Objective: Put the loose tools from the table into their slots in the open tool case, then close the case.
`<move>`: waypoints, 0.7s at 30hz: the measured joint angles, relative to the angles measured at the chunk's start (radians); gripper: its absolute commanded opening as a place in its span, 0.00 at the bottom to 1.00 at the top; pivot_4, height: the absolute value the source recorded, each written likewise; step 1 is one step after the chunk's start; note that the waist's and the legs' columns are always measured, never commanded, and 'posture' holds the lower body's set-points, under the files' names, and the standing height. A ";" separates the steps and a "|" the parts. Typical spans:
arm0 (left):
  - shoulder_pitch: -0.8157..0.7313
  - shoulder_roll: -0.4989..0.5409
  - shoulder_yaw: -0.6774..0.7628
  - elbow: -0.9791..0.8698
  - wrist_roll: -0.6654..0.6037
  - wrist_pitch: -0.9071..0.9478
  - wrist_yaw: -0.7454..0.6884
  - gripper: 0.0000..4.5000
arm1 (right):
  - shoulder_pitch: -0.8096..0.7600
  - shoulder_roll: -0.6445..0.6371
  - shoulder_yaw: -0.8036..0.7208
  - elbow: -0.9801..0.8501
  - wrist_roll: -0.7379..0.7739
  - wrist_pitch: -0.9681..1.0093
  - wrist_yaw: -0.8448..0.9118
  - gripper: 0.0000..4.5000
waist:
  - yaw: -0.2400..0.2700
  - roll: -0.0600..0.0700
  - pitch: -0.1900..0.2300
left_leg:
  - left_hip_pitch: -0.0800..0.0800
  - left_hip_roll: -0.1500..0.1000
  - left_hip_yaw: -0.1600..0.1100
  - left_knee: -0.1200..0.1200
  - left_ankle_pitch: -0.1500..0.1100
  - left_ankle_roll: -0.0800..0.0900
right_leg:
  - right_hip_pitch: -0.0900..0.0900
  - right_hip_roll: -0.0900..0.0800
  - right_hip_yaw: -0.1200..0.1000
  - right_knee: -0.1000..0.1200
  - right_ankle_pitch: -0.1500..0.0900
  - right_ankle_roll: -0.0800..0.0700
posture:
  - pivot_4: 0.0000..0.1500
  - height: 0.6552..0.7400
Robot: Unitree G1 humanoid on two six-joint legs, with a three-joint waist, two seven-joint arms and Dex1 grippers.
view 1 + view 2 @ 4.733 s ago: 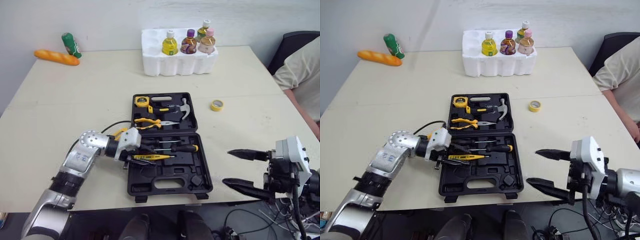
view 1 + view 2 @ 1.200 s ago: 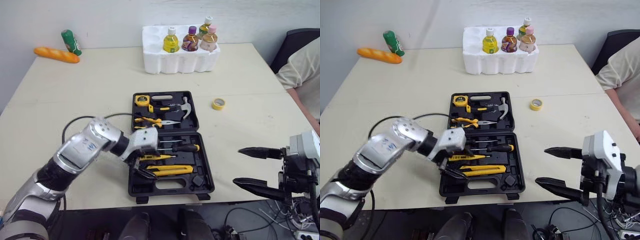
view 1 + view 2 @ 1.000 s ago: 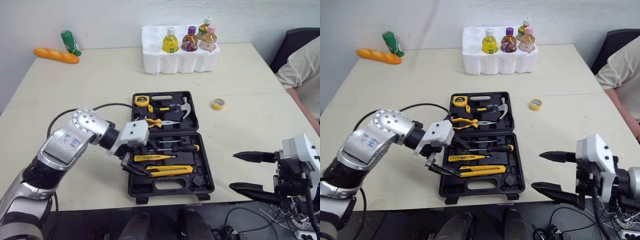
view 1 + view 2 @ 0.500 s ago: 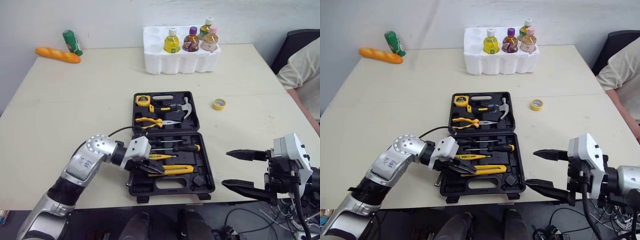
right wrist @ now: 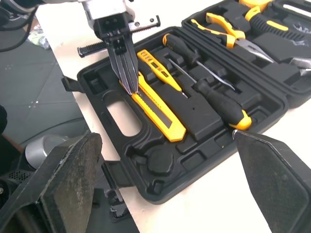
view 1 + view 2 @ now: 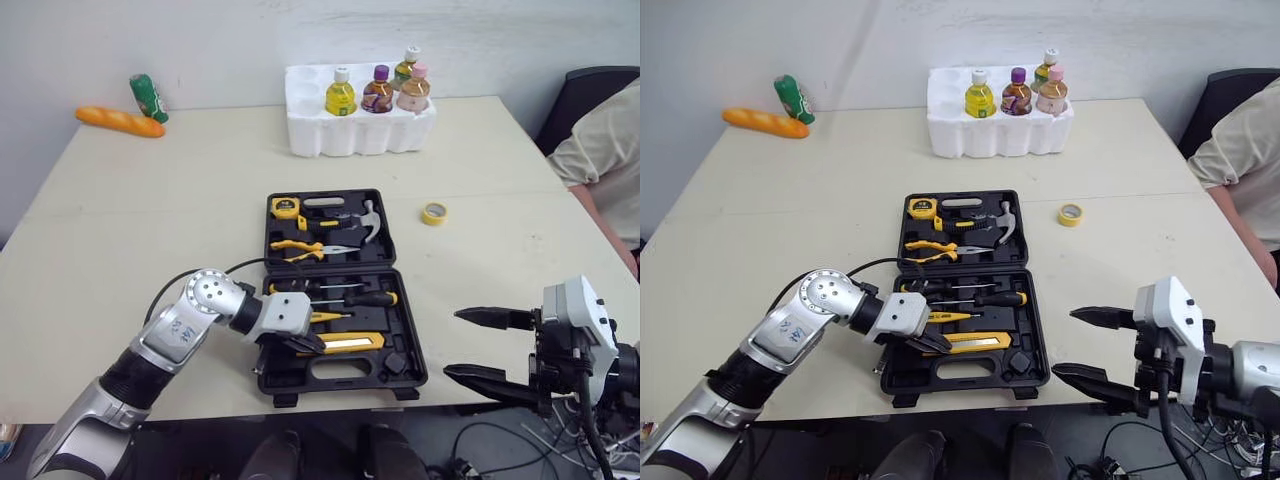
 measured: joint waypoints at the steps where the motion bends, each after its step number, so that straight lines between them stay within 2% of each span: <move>1: 0.005 -0.009 0.009 0.000 -0.002 0.004 0.003 0.08 | 0.014 0.000 0.000 0.000 -0.017 -0.011 0.000 1.00 | 0.000 0.001 -0.001 | 0.000 0.000 0.000 0.000 0.000 0.000 | 0.000 0.000 0.000 0.000 0.000 0.000 | 1.00 0.97; 4: 0.039 -0.027 0.075 -0.001 -0.088 0.093 0.015 0.31 | 0.029 0.015 -0.004 0.004 -0.050 -0.029 -0.003 1.00 | 0.001 0.000 0.000 | -0.003 0.000 -0.001 0.001 0.001 -0.001 | -0.003 0.000 0.000 0.001 0.000 0.000 | 1.00 0.97; 6: 0.069 -0.029 0.184 -0.014 -0.223 0.224 0.028 0.51 | 0.034 0.037 -0.034 0.041 -0.076 -0.041 -0.014 1.00 | 0.000 -0.002 0.003 | -0.006 0.000 -0.001 0.002 0.004 -0.007 | -0.006 0.000 -0.001 0.002 0.000 0.000 | 1.00 0.97; 9: 0.075 -0.027 0.378 -0.042 -0.357 0.332 0.106 0.82 | 0.023 0.048 -0.101 0.137 -0.126 -0.067 -0.041 1.00 | -0.002 -0.004 0.005 | -0.006 0.000 -0.001 0.002 0.004 -0.007 | -0.006 0.000 0.000 0.002 0.000 0.000 | 1.00 0.97; 10: 0.083 -0.016 0.440 -0.041 -0.377 0.341 0.127 0.93 | 0.020 0.050 -0.125 0.172 -0.139 -0.076 -0.045 1.00 | -0.003 -0.004 0.005 | -0.006 0.000 0.000 0.001 0.004 -0.007 | -0.006 0.000 0.000 0.002 0.000 0.000 | 1.00 0.97; 11: 0.100 -0.001 0.492 -0.038 -0.388 0.340 0.141 0.99 | 0.019 0.051 -0.148 0.209 -0.149 -0.081 -0.046 1.00 | -0.005 -0.004 0.005 | -0.005 0.000 0.000 0.001 0.004 -0.007 | -0.006 0.000 0.000 0.002 0.000 0.000 | 1.00 0.97; 14: 0.179 0.070 0.579 0.015 -0.381 0.300 0.146 0.99 | 0.019 0.050 -0.198 0.317 -0.185 -0.113 -0.032 1.00 | -0.007 -0.003 0.005 | -0.005 0.000 0.000 0.000 0.004 -0.007 | -0.006 0.000 0.000 0.001 0.000 0.000 | 1.00 0.97; 17: 0.258 0.140 0.646 0.158 -0.334 0.238 0.154 0.99 | 0.018 0.036 -0.222 0.436 -0.247 -0.159 -0.017 1.00 | -0.009 -0.003 0.005 | -0.005 0.000 0.000 0.000 0.004 -0.007 | -0.006 0.000 0.000 0.001 0.000 -0.001 | 1.00 0.97; 21: 0.291 0.180 0.747 0.284 -0.317 0.180 0.193 0.99 | -0.024 0.010 -0.232 0.599 -0.324 -0.219 -0.010 1.00 | -0.007 -0.003 0.005 | -0.006 -0.001 0.000 0.000 0.003 -0.006 | -0.006 -0.001 0.000 0.000 0.000 0.000 | 1.00 0.97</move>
